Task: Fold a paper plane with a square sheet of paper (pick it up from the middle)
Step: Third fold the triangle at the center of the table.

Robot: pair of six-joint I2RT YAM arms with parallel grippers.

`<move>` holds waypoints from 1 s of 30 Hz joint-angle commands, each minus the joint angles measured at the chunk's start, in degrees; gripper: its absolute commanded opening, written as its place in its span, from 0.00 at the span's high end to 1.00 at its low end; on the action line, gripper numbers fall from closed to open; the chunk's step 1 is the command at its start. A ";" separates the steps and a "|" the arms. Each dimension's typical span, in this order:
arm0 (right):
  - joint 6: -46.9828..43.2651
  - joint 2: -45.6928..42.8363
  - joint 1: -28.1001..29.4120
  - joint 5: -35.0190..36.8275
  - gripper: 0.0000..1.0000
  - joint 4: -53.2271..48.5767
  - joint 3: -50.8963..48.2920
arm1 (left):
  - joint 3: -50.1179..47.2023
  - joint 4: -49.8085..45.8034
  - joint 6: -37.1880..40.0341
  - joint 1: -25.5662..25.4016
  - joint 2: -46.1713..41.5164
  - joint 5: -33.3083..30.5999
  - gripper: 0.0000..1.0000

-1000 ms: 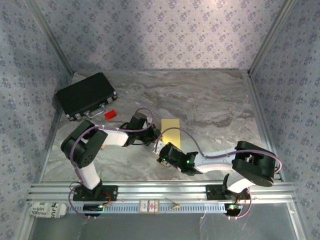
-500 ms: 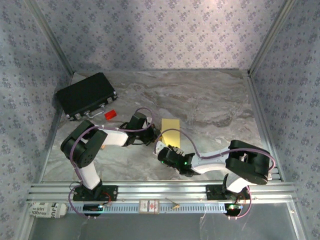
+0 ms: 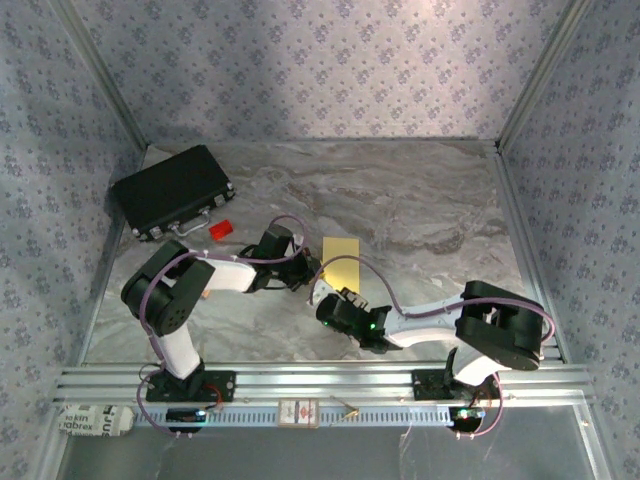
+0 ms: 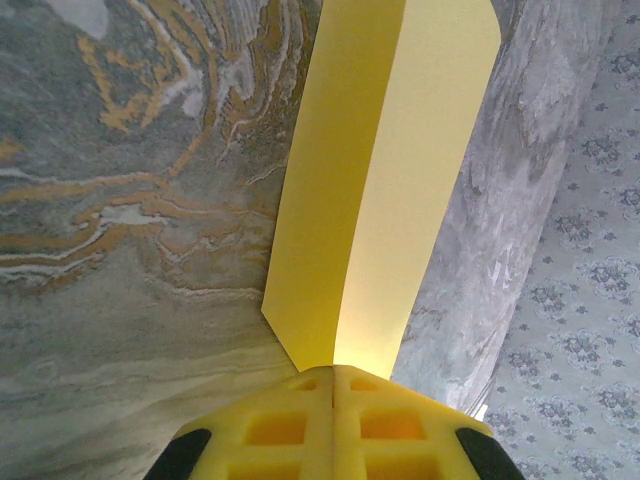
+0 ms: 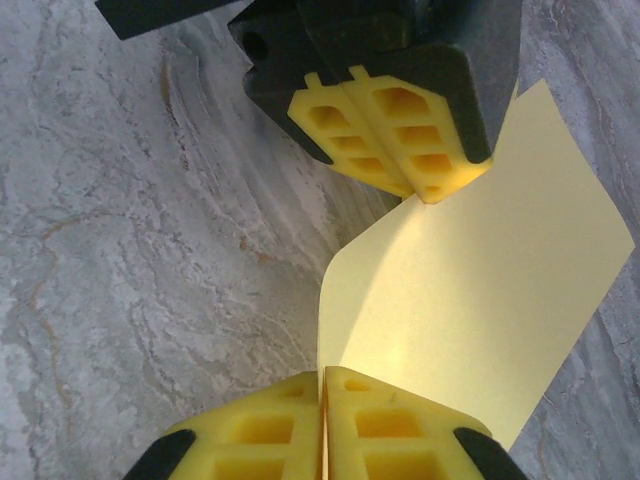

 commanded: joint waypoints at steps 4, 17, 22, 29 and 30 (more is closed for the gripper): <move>1.76 -1.25 -0.25 1.21 0.98 -0.39 -0.15 | -0.53 -0.22 -0.47 0.26 -2.55 -0.76 0.99; 9.61 -8.09 -11.49 -30.73 1.00 -4.91 0.35 | -2.97 -11.32 3.96 1.54 -13.40 -11.34 0.50; 13.24 -6.91 -19.15 -47.45 0.99 -9.63 3.67 | -3.30 -14.64 5.35 3.07 -16.95 -12.19 0.49; 15.64 -5.97 -23.65 -57.79 0.99 -7.23 3.63 | -3.79 -14.33 5.26 3.75 -18.03 -11.68 0.49; 15.85 -5.71 -23.95 -58.67 0.99 -7.16 3.59 | -3.72 -14.15 5.26 3.75 -18.05 -11.59 0.49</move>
